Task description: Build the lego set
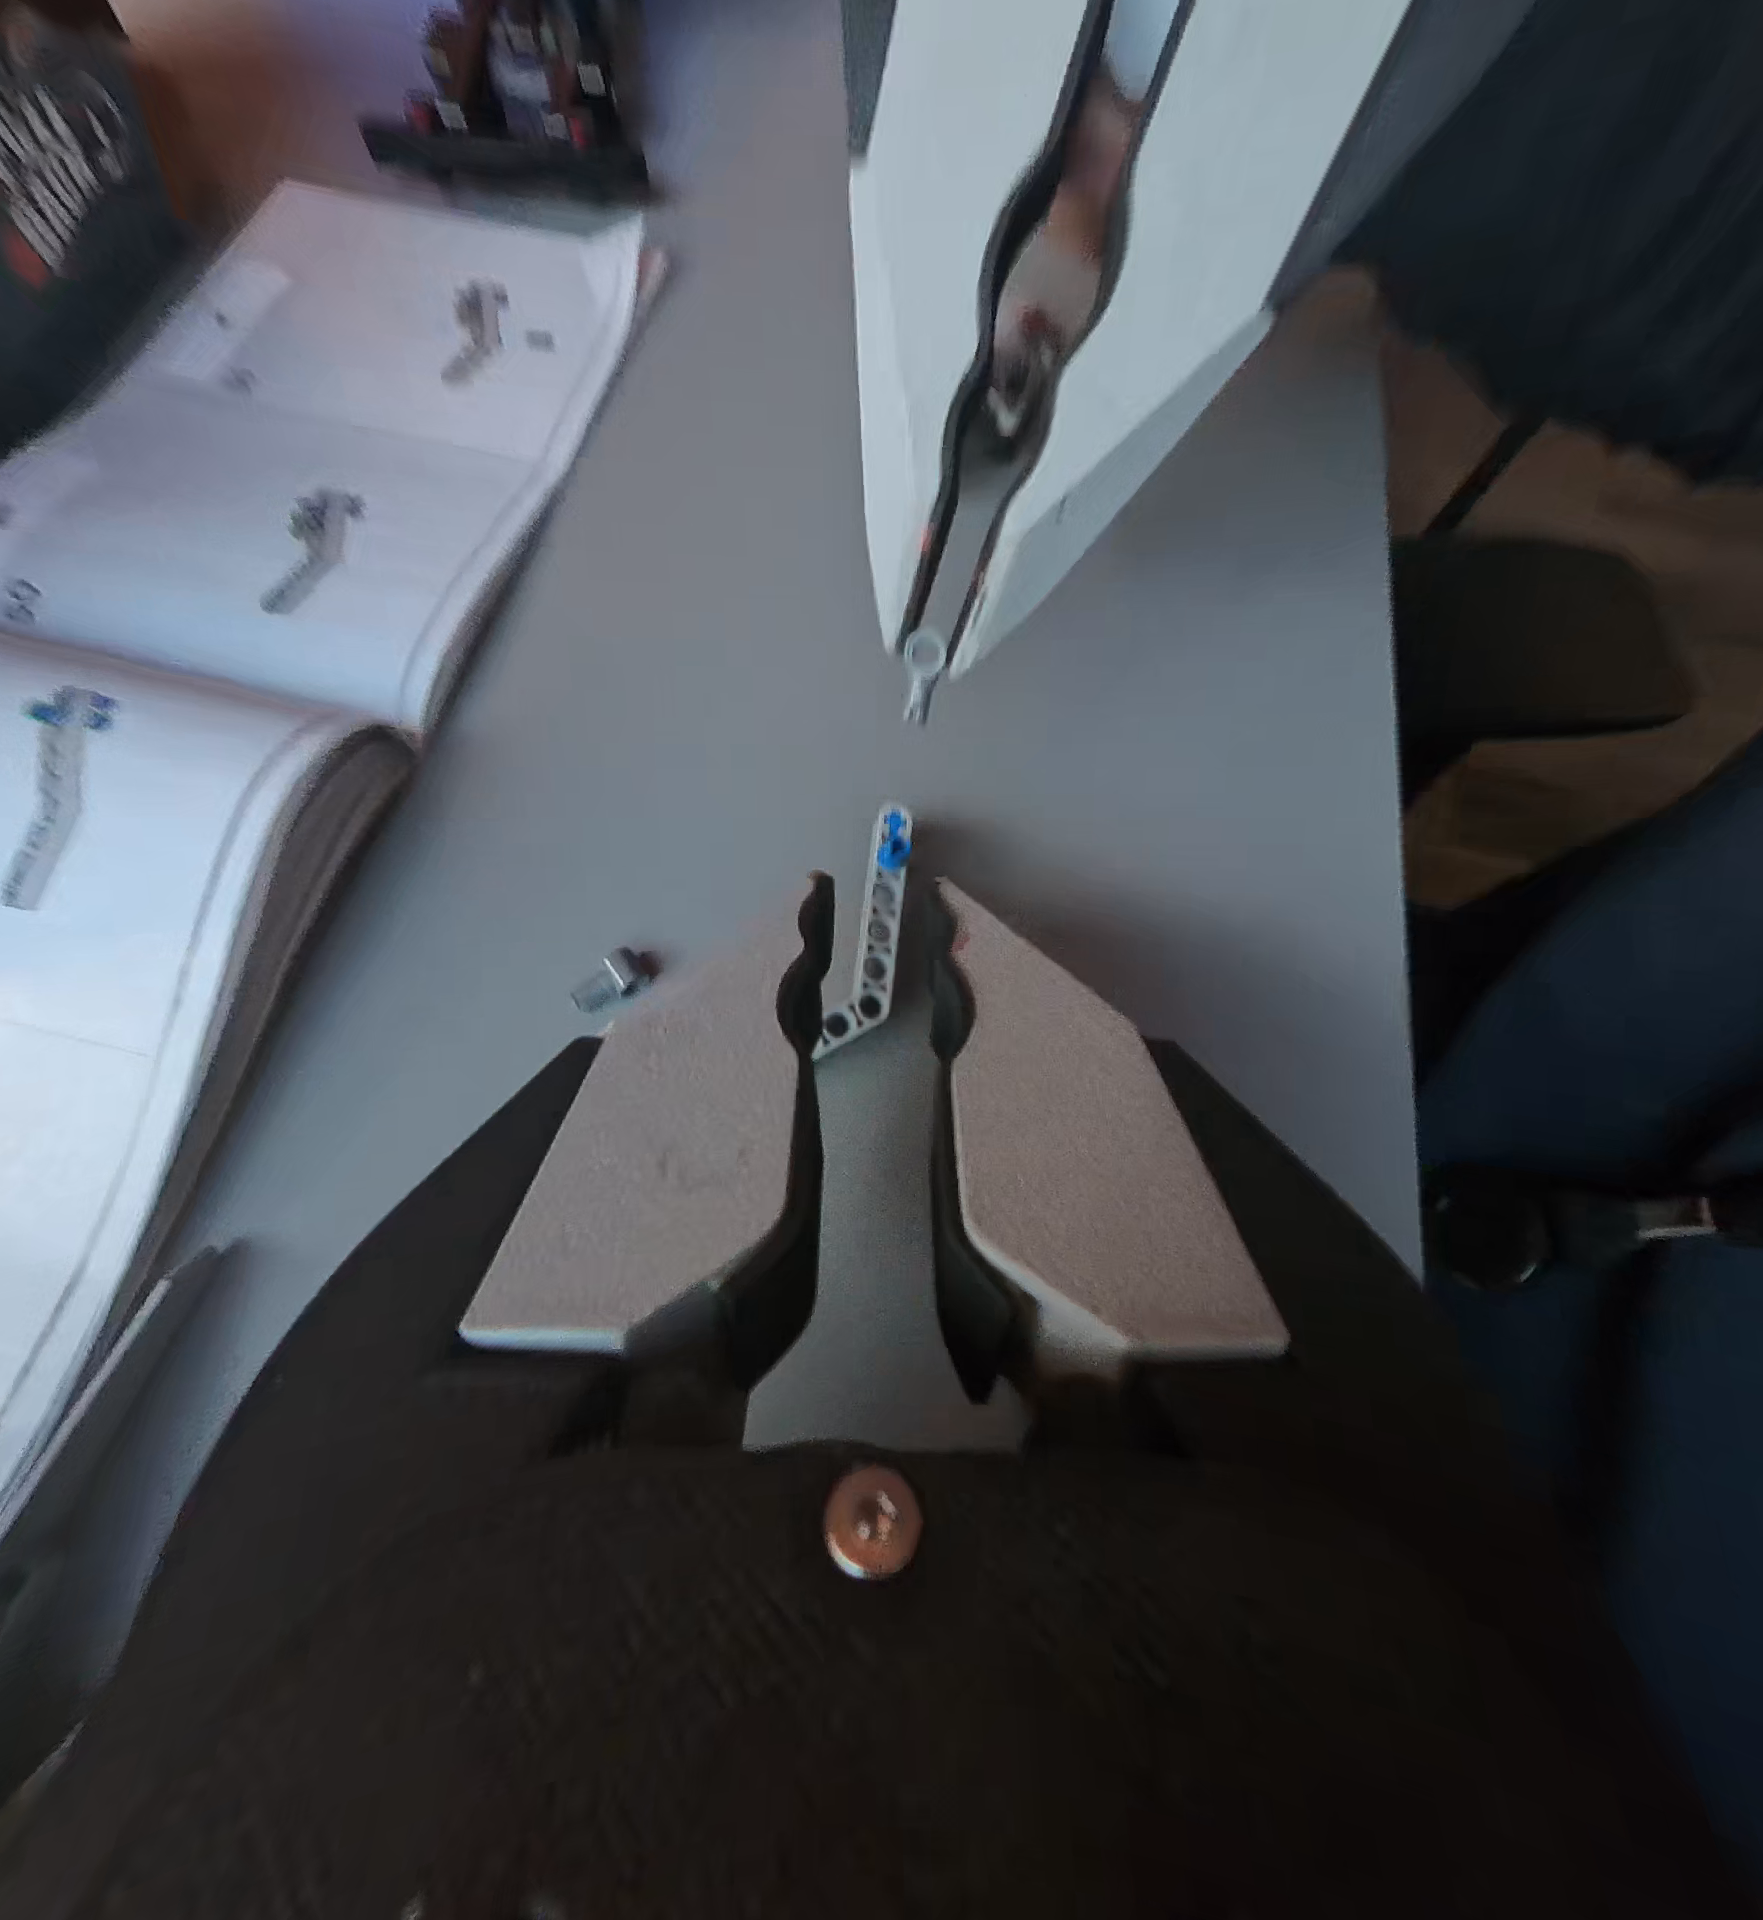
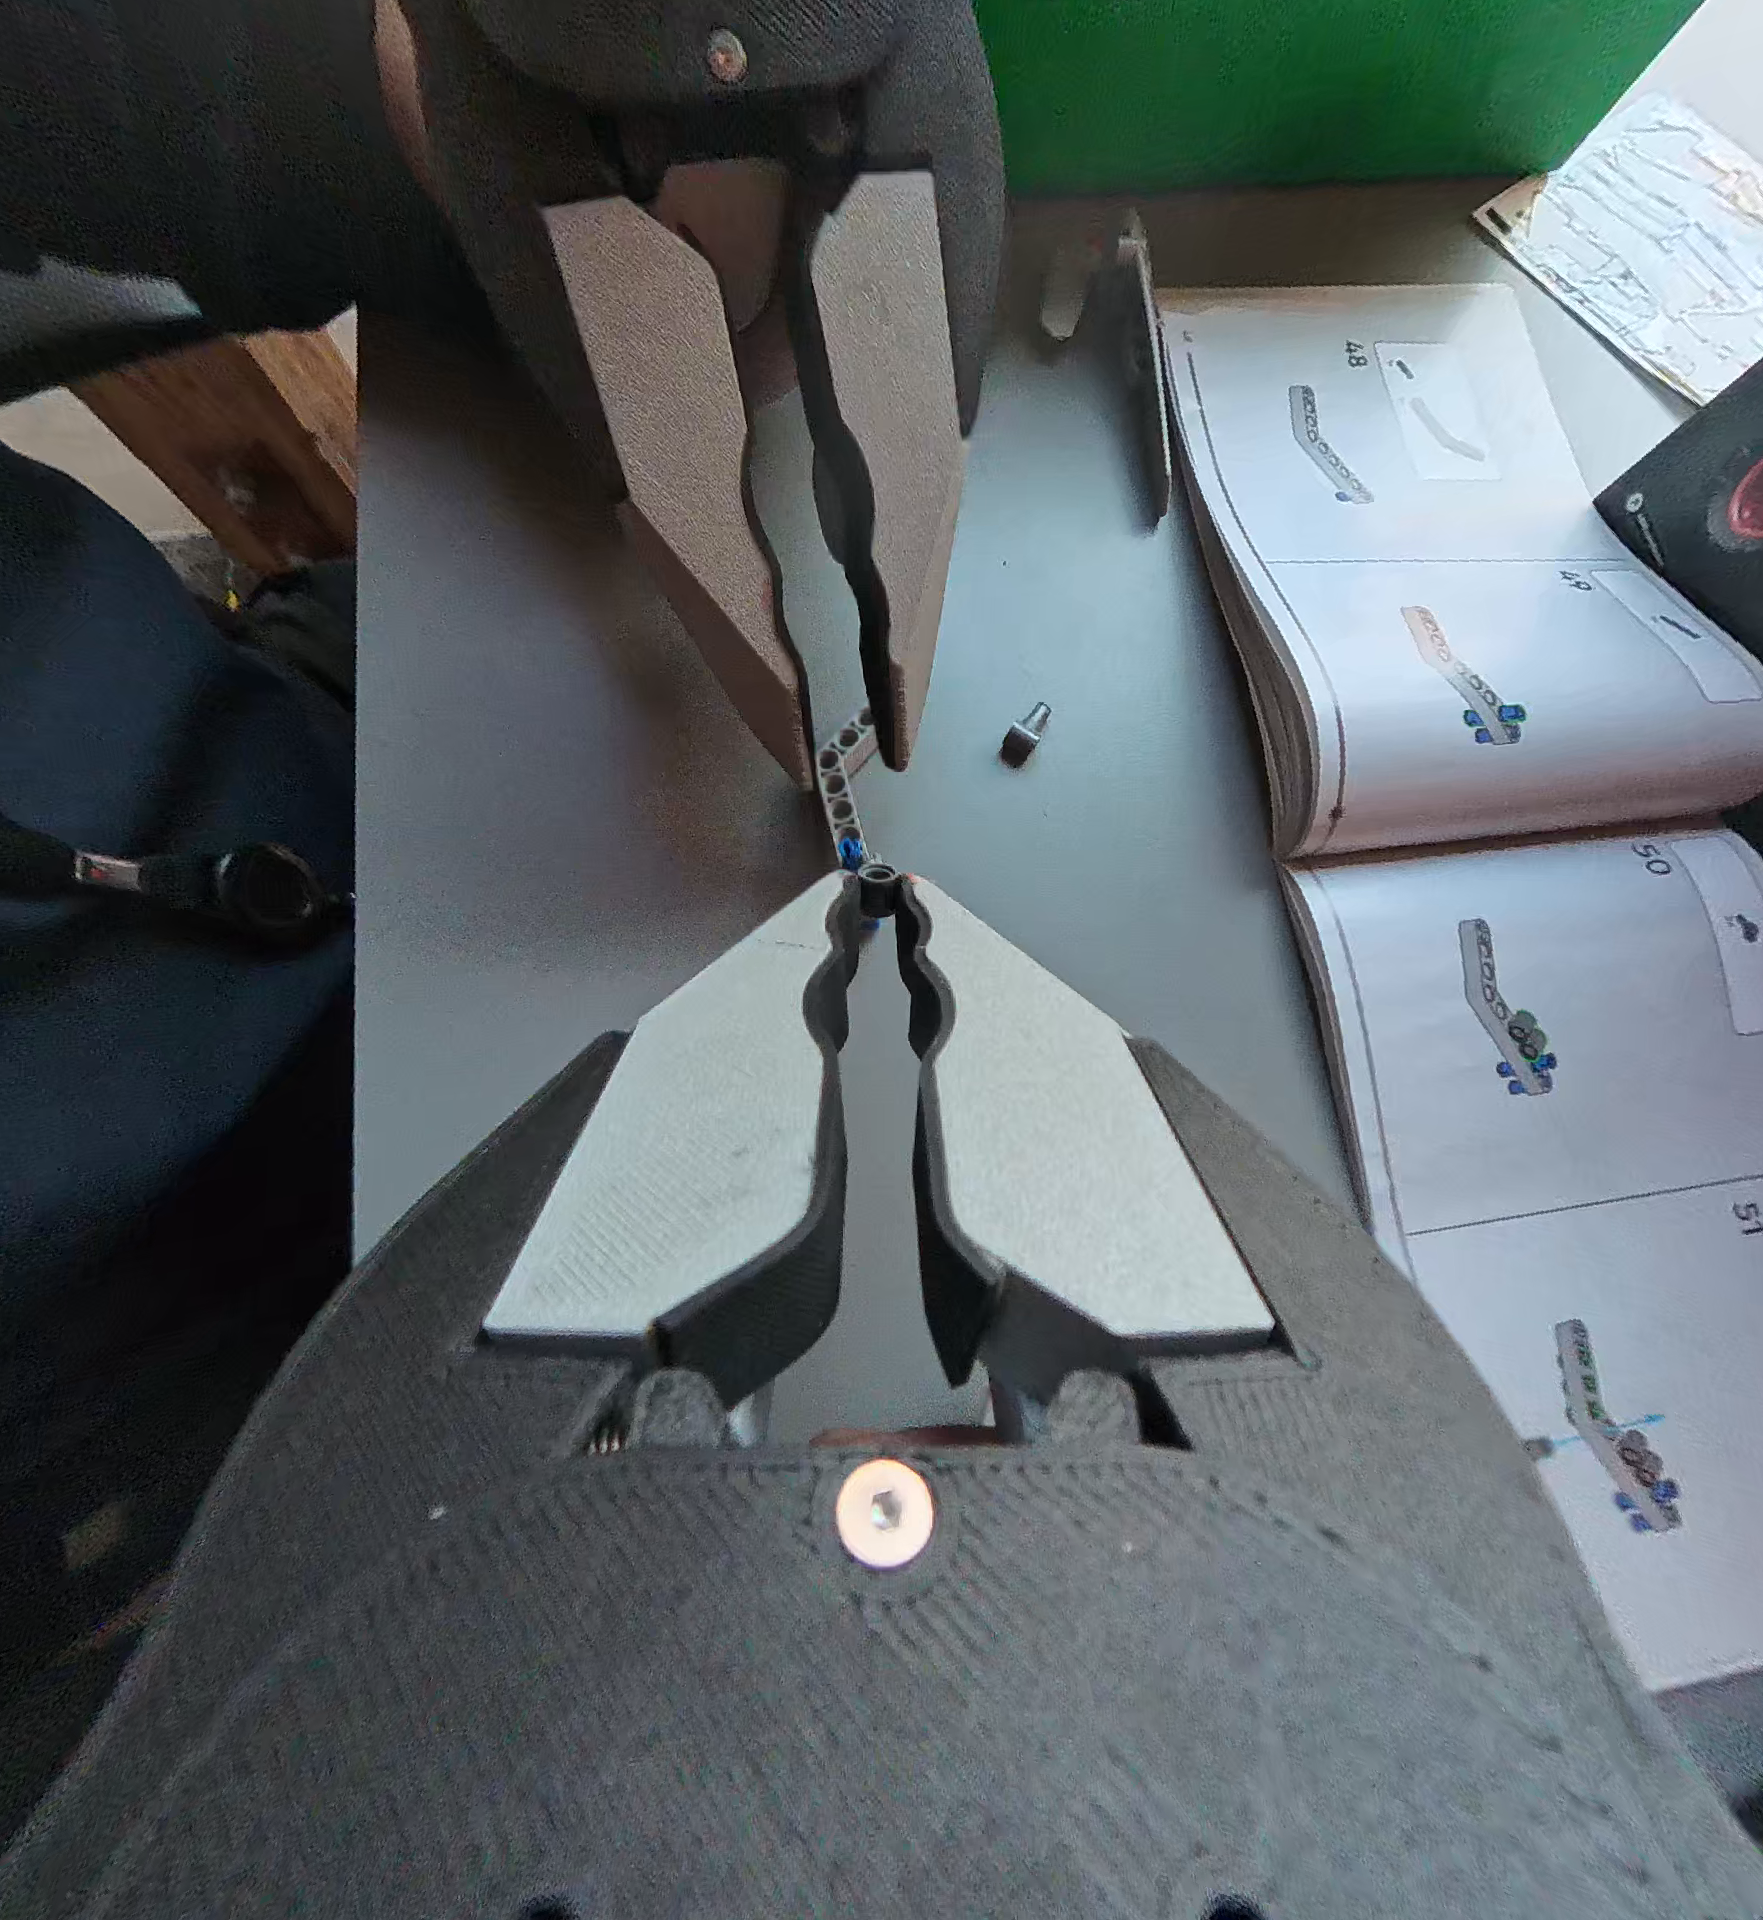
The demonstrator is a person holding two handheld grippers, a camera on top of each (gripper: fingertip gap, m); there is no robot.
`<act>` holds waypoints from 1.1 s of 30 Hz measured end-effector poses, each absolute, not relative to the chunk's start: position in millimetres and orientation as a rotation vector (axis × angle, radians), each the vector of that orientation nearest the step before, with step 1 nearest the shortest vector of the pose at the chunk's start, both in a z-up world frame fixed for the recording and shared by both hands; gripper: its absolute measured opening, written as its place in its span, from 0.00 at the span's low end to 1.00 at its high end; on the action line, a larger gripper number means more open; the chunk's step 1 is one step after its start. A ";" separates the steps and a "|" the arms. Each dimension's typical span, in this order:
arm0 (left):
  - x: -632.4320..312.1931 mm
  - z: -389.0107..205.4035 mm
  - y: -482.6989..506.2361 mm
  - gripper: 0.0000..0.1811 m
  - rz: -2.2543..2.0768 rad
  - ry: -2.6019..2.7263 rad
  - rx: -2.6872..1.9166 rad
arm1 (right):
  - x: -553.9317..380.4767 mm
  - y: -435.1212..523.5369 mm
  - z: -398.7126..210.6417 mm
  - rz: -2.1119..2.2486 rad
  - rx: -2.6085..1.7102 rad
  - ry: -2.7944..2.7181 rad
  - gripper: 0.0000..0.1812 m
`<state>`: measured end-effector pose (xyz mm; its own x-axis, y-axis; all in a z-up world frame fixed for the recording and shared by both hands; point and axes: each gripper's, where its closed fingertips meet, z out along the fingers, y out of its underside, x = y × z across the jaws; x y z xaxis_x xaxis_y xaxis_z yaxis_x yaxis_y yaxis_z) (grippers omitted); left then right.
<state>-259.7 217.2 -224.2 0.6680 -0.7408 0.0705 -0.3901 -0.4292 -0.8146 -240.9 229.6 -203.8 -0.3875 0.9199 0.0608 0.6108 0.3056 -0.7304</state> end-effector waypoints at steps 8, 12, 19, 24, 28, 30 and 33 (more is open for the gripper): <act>-249.9 -190.2 224.3 0.06 -0.298 0.889 -1.853 | -254.0 225.7 -186.9 1.214 -1.579 -1.853 0.02; -249.0 -189.9 229.3 0.05 -0.128 0.919 -1.820 | -256.4 222.1 -180.4 1.416 -1.681 -1.738 0.02; -249.3 -191.3 231.9 0.00 0.036 0.961 -1.777 | -255.7 223.3 -180.0 1.494 -1.745 -1.671 0.02; -234.3 -191.9 214.1 0.00 -0.553 0.895 -1.835 | -243.4 206.6 -168.3 1.354 -1.420 -1.872 0.00; -228.0 -182.2 201.5 0.00 -0.863 0.847 -1.811 | -238.9 199.7 -166.4 1.144 -1.178 -1.992 0.02; -225.1 -182.9 196.3 0.00 -0.893 0.879 -1.804 | -238.8 202.0 -165.1 1.077 -1.138 -2.012 0.07; -224.0 -183.4 194.8 0.00 -0.888 0.894 -1.793 | -235.2 193.8 -161.1 1.115 -1.085 -2.055 0.08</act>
